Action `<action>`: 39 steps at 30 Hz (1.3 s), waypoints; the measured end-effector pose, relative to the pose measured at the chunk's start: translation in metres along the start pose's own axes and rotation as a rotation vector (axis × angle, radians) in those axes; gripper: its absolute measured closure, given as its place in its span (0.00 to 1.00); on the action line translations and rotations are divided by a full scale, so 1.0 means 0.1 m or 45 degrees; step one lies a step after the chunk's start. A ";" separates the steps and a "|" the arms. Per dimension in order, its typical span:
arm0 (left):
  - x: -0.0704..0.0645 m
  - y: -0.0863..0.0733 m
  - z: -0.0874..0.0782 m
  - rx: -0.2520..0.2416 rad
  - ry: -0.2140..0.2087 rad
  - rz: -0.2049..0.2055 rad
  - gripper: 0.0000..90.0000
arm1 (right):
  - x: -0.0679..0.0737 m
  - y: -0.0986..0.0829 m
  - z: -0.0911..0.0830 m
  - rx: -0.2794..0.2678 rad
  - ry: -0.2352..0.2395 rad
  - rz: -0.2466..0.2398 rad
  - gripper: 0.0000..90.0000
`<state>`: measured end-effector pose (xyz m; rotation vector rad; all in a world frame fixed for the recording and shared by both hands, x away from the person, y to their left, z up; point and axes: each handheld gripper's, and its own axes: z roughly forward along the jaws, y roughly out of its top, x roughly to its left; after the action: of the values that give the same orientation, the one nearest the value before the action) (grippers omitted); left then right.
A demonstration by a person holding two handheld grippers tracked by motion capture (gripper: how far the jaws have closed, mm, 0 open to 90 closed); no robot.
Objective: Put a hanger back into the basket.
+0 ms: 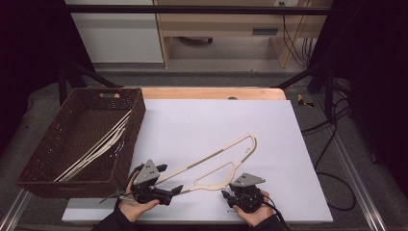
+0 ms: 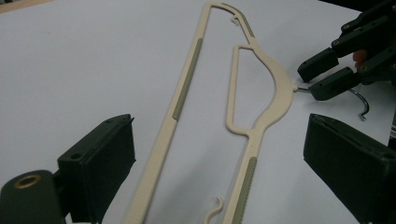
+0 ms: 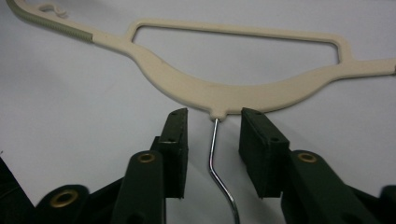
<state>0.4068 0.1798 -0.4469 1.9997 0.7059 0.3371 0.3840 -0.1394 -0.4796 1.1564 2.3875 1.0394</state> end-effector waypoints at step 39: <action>-0.38 0.28 0.55 0.148 -0.093 0.198 0.13 | 0.03 0.22 -0.14 0.056 -0.053 0.154 0.99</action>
<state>0.4141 0.1073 -0.4487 2.1719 0.5359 0.3189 0.3874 -0.1350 -0.4537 1.3390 2.3445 0.9939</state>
